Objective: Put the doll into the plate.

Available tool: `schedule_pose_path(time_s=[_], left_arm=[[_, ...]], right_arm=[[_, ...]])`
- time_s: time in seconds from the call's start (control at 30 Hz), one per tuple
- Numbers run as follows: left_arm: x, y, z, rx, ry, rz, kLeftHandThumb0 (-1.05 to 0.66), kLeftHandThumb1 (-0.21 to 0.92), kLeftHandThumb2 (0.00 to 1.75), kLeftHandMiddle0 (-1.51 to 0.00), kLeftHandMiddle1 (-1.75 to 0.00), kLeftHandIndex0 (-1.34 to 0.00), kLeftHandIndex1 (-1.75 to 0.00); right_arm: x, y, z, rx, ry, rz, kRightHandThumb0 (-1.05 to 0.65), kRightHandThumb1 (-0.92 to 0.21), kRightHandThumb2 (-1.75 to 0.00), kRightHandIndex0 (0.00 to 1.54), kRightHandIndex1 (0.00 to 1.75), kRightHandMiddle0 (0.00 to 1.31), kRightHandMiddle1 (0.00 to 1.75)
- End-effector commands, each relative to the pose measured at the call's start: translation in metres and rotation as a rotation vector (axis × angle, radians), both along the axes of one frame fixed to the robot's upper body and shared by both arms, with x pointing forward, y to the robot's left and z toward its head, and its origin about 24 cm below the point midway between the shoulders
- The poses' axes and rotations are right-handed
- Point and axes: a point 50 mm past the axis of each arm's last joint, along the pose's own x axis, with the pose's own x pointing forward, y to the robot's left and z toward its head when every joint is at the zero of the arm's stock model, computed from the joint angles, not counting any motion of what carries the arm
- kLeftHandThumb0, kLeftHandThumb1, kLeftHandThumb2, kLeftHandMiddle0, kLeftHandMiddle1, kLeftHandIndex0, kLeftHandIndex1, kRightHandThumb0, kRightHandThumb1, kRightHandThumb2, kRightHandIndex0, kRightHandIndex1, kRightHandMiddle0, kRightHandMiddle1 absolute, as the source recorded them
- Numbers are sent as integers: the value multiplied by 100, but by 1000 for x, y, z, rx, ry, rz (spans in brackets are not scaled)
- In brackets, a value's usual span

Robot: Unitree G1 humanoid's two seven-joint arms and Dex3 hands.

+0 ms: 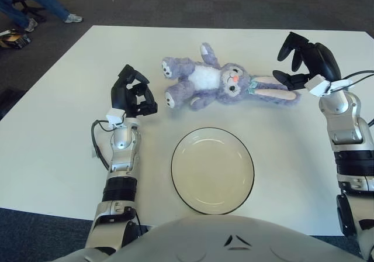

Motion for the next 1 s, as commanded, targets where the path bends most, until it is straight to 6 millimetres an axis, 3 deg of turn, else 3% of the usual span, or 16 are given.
schedule_pose_path(time_s=[0.0,0.03,0.13,0.37,0.47,0.5,0.57,0.73,0.97], left_arm=[[-28,-5,-57,-59,230,11,-51,23,142,-135,-175,-68,-175],[-28,-5,-57,-59,231,10,-51,23,142,-135,-175,-68,-175],[-28,-5,-57,-58,233,11,-51,23,142,-135,-175,-68,-175],[-29,-6,-57,-55,236,16,-51,23,142,-135,-175,-68,-175],[-29,-6,-57,-55,237,18,-51,24,141,-135,-175,-68,-175],[-29,-6,-57,-55,238,19,-51,24,141,-135,-175,-68,-175],[-29,-6,-57,-57,239,18,-51,24,141,-135,-175,-68,-175],[-28,-7,-57,-59,238,16,-51,24,141,-135,-175,-68,-175],[-29,-7,-57,-62,236,15,-51,24,141,-135,-175,-67,-175]], right_arm=[[4,0,5,-46,-10,8,-36,-89,-51,38,175,26,170],[4,0,5,-51,-12,11,-36,-89,-50,35,175,25,170],[4,0,5,-62,-17,22,-60,-84,-48,26,175,8,154],[4,0,4,-57,-5,58,-77,-81,-48,17,175,1,132],[6,5,5,-62,15,75,-83,-83,-43,5,119,0,106],[7,8,6,-65,21,80,-87,-86,-39,3,88,0,92],[7,13,8,-88,36,97,-92,-90,-34,1,50,0,71],[4,16,8,-128,71,112,-99,-92,-30,0,21,0,46],[-8,23,6,-161,119,192,-103,-92,-28,2,15,0,28]])
